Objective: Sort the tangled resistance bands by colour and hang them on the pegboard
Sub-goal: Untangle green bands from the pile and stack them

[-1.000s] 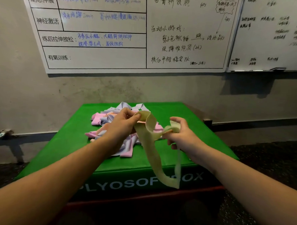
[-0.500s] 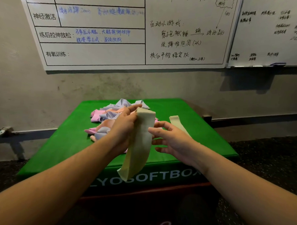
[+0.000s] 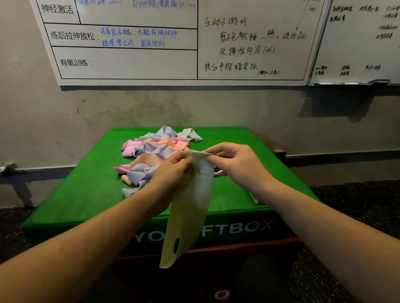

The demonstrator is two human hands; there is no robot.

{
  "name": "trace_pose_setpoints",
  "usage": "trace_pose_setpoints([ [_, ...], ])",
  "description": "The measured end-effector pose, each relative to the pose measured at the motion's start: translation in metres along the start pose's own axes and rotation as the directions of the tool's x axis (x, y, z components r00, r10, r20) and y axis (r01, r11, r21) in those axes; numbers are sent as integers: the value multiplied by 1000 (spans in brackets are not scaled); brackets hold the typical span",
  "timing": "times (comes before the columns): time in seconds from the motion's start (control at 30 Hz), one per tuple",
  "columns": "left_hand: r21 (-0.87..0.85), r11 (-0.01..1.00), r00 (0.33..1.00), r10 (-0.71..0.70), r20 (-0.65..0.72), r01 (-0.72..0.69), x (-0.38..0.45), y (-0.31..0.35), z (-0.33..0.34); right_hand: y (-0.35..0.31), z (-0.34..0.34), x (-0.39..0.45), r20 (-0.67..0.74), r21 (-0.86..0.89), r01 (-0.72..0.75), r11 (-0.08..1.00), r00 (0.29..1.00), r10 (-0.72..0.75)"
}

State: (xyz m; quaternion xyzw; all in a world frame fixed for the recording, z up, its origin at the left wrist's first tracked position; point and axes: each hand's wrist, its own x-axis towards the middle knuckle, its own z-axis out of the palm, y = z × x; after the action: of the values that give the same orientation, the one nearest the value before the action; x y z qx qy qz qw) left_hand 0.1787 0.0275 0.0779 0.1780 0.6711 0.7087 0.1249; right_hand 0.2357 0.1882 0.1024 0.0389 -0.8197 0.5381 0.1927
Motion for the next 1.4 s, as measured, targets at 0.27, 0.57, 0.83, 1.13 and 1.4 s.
trace_pose_setpoints([
  [0.27,3,1000,995,29,94,-29,7,-18,3,21,-10,8,-62,-506,350,788,897,-438],
  [0.57,130,983,984,112,139,-130,26,-15,28,32,-13,27,-239,-14,110,994,965,-110],
  [0.83,-193,976,993,-83,87,99,65,-14,49,73,-17,19,-9,273,-219,937,973,230],
  [1.13,-424,890,984,-175,21,167,121,-11,77,122,-46,3,107,36,-216,976,972,211],
  [1.4,-457,862,976,-204,80,218,169,-17,108,151,-63,0,-126,140,-330,933,929,348],
])
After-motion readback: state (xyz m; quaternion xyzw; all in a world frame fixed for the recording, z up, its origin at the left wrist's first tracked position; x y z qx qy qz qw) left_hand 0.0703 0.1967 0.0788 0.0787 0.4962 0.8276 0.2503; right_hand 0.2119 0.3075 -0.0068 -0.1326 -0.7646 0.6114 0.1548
